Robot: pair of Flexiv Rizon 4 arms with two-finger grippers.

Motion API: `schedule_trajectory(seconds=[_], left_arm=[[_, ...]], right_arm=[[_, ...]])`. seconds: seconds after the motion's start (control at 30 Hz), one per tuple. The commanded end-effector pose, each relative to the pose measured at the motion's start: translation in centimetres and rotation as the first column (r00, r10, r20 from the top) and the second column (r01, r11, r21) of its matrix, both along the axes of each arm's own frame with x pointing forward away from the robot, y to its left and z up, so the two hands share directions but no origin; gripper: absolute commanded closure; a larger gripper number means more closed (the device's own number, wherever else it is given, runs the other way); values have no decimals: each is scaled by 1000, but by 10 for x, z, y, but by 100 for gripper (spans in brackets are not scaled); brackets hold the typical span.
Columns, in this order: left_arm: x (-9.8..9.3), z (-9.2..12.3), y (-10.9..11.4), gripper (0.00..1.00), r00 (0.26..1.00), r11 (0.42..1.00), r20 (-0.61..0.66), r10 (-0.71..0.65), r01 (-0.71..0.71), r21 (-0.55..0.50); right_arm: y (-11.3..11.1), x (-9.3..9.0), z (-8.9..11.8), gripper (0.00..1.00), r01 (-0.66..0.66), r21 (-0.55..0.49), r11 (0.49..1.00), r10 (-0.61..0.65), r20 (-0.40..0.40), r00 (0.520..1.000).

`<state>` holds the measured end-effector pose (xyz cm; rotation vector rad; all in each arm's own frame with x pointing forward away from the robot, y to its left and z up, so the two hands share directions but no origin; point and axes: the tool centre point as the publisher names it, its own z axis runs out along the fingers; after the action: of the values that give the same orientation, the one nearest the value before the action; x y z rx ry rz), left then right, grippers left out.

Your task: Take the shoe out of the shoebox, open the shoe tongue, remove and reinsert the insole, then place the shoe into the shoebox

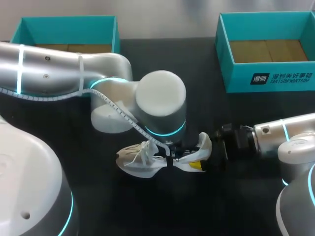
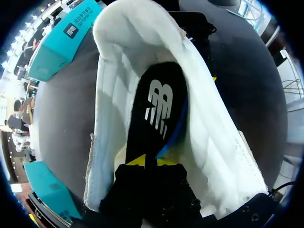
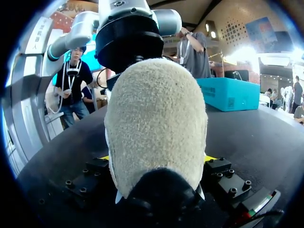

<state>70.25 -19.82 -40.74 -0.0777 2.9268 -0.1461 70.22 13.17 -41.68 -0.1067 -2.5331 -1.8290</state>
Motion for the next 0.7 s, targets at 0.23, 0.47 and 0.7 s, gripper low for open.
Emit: schedule_trajectory(seconds=[0.23, 0.47, 0.7], left_arm=[[9, 23, 17, 100, 990, 987, -140, -27, 4, -162], [-2, 39, 13, 100, 973, 968, -213, -87, 33, -249], [-5, 47, 11, 100, 966, 952, -235, -106, 30, -305]], right_arm=[[2, -3, 0, 100, -2, -4, 1000, 2, -2, 1000], [2, -3, 0, 100, -2, -4, 1000, 2, -2, 1000], [2, -3, 0, 100, -2, -4, 1000, 2, -2, 1000]])
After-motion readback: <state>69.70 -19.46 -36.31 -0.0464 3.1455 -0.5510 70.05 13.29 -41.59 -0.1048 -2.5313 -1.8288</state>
